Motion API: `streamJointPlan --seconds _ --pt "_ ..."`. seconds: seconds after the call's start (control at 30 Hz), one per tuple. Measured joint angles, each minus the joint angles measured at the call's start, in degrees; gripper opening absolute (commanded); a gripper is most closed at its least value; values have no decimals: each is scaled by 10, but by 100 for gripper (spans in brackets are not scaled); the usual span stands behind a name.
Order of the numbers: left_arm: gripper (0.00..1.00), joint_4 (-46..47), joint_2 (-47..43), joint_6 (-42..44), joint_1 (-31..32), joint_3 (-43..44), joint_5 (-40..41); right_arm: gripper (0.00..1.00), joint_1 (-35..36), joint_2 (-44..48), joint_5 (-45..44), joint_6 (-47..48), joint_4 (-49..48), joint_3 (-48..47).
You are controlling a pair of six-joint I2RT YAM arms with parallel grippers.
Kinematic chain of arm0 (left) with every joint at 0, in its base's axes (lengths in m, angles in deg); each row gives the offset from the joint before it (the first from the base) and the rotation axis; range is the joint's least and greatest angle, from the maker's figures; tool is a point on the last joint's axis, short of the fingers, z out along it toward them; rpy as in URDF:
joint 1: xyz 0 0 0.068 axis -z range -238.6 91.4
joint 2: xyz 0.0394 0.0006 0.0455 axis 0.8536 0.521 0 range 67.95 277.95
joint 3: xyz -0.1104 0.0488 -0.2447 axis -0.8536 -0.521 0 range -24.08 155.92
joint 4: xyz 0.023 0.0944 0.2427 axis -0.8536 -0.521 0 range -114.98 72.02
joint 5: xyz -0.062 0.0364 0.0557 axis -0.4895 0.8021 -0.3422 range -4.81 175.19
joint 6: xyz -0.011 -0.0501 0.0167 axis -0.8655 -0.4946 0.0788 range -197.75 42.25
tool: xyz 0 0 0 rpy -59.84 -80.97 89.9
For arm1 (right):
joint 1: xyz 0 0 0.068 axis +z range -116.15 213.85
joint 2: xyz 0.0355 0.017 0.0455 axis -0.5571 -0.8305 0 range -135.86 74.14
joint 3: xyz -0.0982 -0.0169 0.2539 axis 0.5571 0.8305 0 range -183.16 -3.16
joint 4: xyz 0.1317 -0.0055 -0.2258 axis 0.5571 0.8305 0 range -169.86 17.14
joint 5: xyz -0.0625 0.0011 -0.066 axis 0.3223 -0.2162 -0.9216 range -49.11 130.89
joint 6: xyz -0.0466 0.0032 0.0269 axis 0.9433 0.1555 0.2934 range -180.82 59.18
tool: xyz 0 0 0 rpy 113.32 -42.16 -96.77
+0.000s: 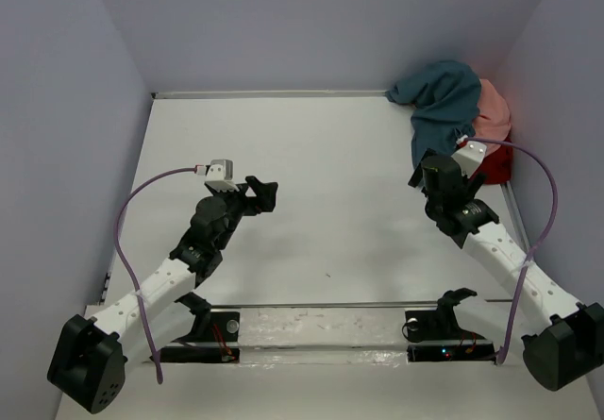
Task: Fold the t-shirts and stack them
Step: Grab crumpled tshirt from the corner of the board with the right arm
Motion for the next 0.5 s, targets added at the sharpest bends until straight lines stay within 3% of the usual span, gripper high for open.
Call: streamJointPlan --seconds 0.5 --pt "99 0 0 0 0 0 0 100 0 4 6 1 0 0"
